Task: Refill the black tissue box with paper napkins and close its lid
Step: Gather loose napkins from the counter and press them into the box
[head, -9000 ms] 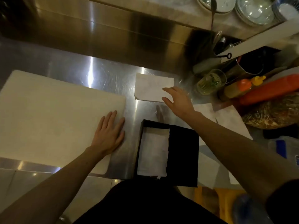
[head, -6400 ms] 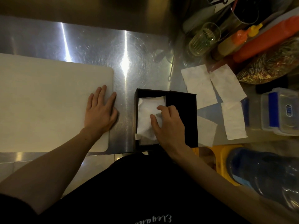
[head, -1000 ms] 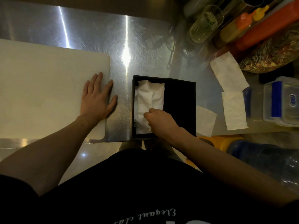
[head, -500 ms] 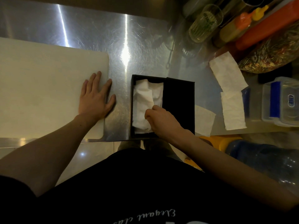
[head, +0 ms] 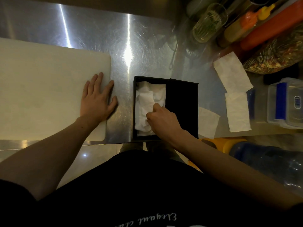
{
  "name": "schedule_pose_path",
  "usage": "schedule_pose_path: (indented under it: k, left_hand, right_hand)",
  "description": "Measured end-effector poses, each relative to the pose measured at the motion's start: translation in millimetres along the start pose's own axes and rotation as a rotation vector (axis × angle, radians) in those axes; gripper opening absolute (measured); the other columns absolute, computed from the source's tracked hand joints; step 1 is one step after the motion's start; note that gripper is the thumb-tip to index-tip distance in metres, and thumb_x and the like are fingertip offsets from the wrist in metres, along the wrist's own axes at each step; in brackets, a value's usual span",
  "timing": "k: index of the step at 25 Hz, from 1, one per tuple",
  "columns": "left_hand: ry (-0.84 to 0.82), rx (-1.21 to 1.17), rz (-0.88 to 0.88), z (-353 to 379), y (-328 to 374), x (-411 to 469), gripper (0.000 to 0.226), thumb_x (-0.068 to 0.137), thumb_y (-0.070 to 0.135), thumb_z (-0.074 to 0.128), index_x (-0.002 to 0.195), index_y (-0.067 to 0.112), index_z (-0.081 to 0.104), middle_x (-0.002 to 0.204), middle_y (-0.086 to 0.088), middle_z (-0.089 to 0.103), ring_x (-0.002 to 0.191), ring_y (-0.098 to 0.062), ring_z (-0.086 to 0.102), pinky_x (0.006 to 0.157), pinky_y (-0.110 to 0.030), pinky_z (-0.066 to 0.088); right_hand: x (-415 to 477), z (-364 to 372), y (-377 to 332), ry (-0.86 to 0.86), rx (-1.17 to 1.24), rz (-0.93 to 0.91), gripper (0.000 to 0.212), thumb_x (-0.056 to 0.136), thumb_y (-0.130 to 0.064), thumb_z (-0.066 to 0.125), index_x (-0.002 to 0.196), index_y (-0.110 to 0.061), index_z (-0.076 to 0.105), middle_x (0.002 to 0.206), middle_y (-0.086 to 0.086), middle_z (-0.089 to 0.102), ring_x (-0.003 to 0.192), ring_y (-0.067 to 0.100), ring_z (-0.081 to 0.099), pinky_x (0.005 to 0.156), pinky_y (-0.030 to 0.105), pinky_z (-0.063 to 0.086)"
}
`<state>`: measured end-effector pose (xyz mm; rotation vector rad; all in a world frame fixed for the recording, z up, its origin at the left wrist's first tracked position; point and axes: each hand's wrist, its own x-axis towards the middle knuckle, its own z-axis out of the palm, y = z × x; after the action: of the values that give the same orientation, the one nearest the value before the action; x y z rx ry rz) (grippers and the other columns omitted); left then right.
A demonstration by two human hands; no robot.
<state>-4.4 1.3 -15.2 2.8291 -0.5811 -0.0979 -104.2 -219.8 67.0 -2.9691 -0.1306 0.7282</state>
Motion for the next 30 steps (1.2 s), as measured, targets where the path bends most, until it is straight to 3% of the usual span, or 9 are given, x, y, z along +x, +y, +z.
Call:
schedule_pose_path:
  k: [4,7,12,15,17,20,23,26,30]
  left_hand:
    - [-0.009,-0.007,-0.001,-0.3,-1.6,0.5,0.058,0.095,0.045,0.044,0.148,0.023,0.039,0.160,-0.018,0.023,0.149,-0.034,0.018,0.120,-0.042,0.006]
    - [-0.011,-0.003,-0.002,-0.1,-0.8,-0.1,0.059,0.094,0.046,0.043,0.148,0.023,0.039,0.160,-0.018,0.023,0.149,-0.034,0.018,0.121,-0.043,0.006]
    - [0.002,-0.017,-0.001,-0.3,-0.4,-0.4,0.058,0.094,0.044,0.044,0.147,0.022,0.041,0.160,-0.019,0.024,0.148,-0.035,0.020,0.121,-0.045,0.009]
    - [0.001,-0.027,0.004,-0.4,-0.6,-0.2,0.057,0.094,0.043,0.045,0.147,0.022,0.041,0.160,-0.019,0.024,0.148,-0.036,0.020,0.120,-0.046,0.010]
    - [0.004,-0.027,0.006,0.4,-0.8,-0.4,0.057,0.094,0.043,0.045,0.147,0.021,0.041,0.159,-0.019,0.025,0.148,-0.036,0.019,0.120,-0.046,0.011]
    - [0.009,-0.023,0.006,0.8,-0.8,0.0,0.057,0.094,0.042,0.047,0.147,0.021,0.042,0.159,-0.019,0.026,0.148,-0.035,0.020,0.120,-0.046,0.011]
    - [0.007,-0.018,-0.003,0.3,-0.3,-0.1,0.057,0.094,0.041,0.049,0.147,0.022,0.042,0.159,-0.019,0.026,0.148,-0.035,0.020,0.120,-0.045,0.011]
    - [-0.012,-0.014,0.000,-0.9,-0.4,0.1,0.057,0.094,0.041,0.049,0.147,0.022,0.041,0.159,-0.019,0.025,0.148,-0.035,0.019,0.120,-0.044,0.010]
    - [-0.041,-0.021,-0.007,-3.4,0.4,0.3,0.057,0.095,0.041,0.048,0.148,0.022,0.039,0.160,-0.018,0.022,0.149,-0.035,0.017,0.120,-0.046,0.010]
  right_hand:
    - [-10.0,-8.3,-5.1,0.133,0.175,0.022,0.021,0.092,-0.033,0.057,0.095,-0.021,0.074,0.110,0.007,0.055,0.096,0.027,0.054,0.076,0.037,0.047]
    - [-12.6,-4.6,-11.2,0.057,0.366,0.065,0.022,0.093,-0.037,0.055,0.099,-0.026,0.073,0.121,0.006,0.054,0.106,0.026,0.053,0.087,0.040,0.048]
    - [-9.2,-1.8,-17.0,-0.130,0.126,-0.025,0.035,0.097,-0.041,0.044,0.129,-0.031,0.054,0.146,0.008,0.041,0.121,0.036,0.048,0.094,0.043,0.044]
    - [-8.1,-16.2,-11.6,0.060,0.059,-0.070,0.039,0.097,-0.033,0.049,0.136,-0.027,0.046,0.140,0.004,0.051,0.116,0.033,0.056,0.090,0.043,0.047]
    - [0.9,-19.4,-6.9,0.236,0.147,0.007,0.040,0.097,-0.019,0.051,0.136,-0.017,0.047,0.136,0.008,0.055,0.117,0.029,0.056,0.092,0.041,0.047]
    - [27.8,-0.5,-7.6,0.156,0.254,0.132,0.053,0.101,-0.023,0.040,0.149,-0.004,0.024,0.156,0.023,0.024,0.143,0.036,0.025,0.115,0.045,0.026]
    - [43.3,27.7,-12.1,-0.002,0.206,0.151,0.066,0.102,-0.040,0.029,0.153,-0.010,0.000,0.160,0.022,-0.006,0.148,0.038,-0.004,0.120,0.052,0.006]
    - [44.2,39.4,-9.6,0.005,0.148,0.136,0.071,0.100,-0.050,0.023,0.153,-0.018,-0.011,0.159,0.020,-0.017,0.147,0.037,-0.015,0.119,0.051,-0.003]
    - [45.3,42.9,-10.9,0.008,0.120,0.145,0.071,0.099,-0.052,0.020,0.152,-0.020,-0.013,0.159,0.020,-0.018,0.146,0.037,-0.016,0.119,0.053,-0.001]
